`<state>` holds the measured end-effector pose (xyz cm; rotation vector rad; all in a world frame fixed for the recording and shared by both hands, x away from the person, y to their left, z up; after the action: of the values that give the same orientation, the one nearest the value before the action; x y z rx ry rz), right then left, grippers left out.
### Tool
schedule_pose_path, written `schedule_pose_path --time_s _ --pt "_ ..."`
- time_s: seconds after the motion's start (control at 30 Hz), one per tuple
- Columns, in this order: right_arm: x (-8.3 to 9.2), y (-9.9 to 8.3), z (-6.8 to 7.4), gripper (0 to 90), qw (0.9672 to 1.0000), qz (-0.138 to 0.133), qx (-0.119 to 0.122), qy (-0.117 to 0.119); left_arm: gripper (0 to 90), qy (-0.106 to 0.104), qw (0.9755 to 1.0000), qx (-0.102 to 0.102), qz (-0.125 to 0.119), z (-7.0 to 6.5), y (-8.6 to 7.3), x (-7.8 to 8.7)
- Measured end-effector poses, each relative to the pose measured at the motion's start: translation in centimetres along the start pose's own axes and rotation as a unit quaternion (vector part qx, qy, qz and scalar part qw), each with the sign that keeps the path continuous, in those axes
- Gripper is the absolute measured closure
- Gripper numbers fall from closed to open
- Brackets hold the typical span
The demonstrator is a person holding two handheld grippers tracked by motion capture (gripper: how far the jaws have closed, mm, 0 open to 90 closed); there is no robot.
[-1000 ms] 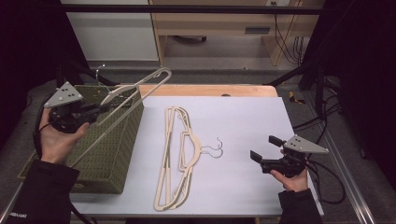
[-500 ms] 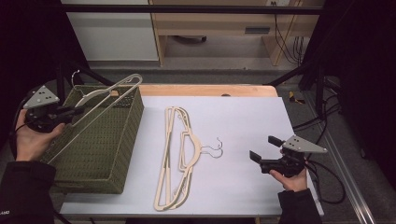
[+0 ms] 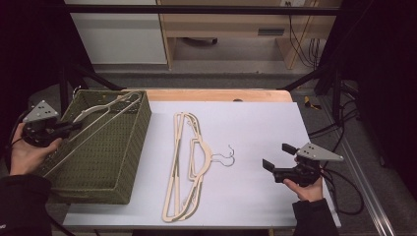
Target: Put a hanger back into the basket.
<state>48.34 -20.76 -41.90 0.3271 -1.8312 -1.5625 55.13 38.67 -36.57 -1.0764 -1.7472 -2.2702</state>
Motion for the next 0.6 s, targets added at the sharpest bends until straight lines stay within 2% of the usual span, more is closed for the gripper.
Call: schedule_pose_path --time_s 0.07,0.3,0.43,0.6 --pt "-0.1 -0.1 0.0 7.1 1.0000 0.003 0.002 0.000 85.7 0.003 1.0000 0.006 0.001 -0.1 -0.7 -0.5" --pt "-0.2 -0.2 0.1 7.0 1.0000 0.006 0.006 0.004 85.6 0.004 0.9999 0.007 0.008 -1.2 -3.3 -2.5" --pt "-0.3 -0.3 0.2 7.0 0.9999 0.008 0.005 0.004 84.9 0.000 0.9997 -0.009 0.021 -2.6 -4.4 -3.5" --pt "-0.4 -0.3 0.3 7.0 0.9999 0.008 0.005 0.006 83.1 -0.010 0.9985 -0.016 0.052 -3.7 -5.6 -4.4"
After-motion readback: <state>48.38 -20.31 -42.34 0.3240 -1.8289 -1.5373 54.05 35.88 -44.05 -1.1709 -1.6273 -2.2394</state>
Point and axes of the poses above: each handheld gripper's, and its own axes: x roughly backward along the jaws, y roughly out of its top, z roughly to its left, the point moved 8 cm from there along -x, roughly forward along the jaws, and after that the axes turned 8 degrees about x, right-handed, at the moved point
